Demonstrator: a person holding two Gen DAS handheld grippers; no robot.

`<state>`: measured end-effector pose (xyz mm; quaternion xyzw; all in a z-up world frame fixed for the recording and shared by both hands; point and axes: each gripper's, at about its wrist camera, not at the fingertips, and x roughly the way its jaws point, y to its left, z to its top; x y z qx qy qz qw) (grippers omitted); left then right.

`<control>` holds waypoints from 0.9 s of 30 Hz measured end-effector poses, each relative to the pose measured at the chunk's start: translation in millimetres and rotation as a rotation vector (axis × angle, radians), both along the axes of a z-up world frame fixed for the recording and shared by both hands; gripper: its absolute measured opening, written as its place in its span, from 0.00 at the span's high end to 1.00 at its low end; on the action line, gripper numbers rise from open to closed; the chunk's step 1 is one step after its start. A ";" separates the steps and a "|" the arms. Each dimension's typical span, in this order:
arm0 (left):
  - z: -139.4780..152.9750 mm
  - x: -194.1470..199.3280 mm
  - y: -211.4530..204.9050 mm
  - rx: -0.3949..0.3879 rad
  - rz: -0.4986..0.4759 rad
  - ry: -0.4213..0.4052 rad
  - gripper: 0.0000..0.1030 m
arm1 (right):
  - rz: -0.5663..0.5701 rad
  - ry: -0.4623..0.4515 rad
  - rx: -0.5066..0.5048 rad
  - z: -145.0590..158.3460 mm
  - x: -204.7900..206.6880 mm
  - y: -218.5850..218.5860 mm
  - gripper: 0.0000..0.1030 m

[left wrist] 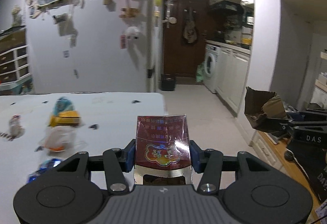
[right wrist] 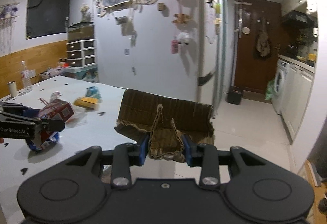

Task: Collect trash
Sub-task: 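Carry the red packet and cardboard with both tools over the yellow bucket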

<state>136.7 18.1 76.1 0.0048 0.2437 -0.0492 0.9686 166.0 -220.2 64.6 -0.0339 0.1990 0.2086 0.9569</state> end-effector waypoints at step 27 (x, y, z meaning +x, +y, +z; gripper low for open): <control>-143.1 128.9 -138.1 -0.034 -0.165 0.267 0.49 | -0.301 0.298 0.069 -165.3 69.6 -94.8 0.64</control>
